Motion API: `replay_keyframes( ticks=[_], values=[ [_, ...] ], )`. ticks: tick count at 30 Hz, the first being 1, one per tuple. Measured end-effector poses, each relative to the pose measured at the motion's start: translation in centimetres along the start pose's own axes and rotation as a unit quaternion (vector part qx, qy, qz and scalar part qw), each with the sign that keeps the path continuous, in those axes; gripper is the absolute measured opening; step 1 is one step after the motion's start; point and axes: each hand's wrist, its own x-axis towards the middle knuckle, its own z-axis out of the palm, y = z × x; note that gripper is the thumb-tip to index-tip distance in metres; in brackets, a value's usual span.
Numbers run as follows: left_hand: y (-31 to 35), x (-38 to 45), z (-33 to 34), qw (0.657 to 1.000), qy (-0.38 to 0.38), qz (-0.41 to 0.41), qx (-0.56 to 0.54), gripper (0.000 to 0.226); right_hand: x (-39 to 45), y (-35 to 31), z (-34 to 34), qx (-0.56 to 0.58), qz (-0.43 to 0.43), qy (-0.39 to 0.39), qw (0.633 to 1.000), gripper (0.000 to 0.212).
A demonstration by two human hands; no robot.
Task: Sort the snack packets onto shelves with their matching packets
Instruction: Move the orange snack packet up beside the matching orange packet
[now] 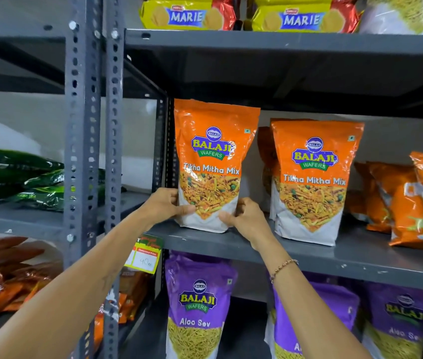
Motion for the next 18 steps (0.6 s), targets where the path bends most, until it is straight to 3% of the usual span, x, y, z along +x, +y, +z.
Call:
replay_keyframes(
  ticks=[3,5,7,9,10,14,18],
  values=[
    [0.4,-0.6,0.2,1.000,-0.016,-0.011,-0.004,0.031,-0.2,-0.5,-0.1,-0.003,0.016,-0.022,1.000,0.045],
    [0.8,-1.2,0.5,1.000,-0.006,-0.026,0.000,0.040,-0.6,-0.9,-0.6,-0.024,0.018,-0.033,0.999,0.039],
    [1.5,-2.0,1.0,0.992,0.093,-0.033,0.074,0.051,-1.1,-1.7,-1.6,-0.049,0.009,-0.020,0.999,0.053],
    [2.8,-3.4,1.6,0.963,0.220,0.007,0.153,0.042,-1.8,-3.1,-3.3,-0.037,-0.012,0.024,0.999,0.063],
    [3.8,-4.1,2.0,0.951,0.250,0.052,0.173,0.033,-2.2,-4.0,-4.3,-0.026,-0.034,0.044,0.998,0.056],
    [9.1,-6.0,4.5,0.945,0.187,0.181,0.196,0.012,-3.5,-6.9,-8.5,-0.032,-0.097,0.063,0.993,0.013],
    [14.5,-6.0,7.4,0.946,0.127,0.251,0.163,0.011,-4.7,-9.7,-12.6,-0.051,-0.140,0.111,0.983,0.008]
  ],
)
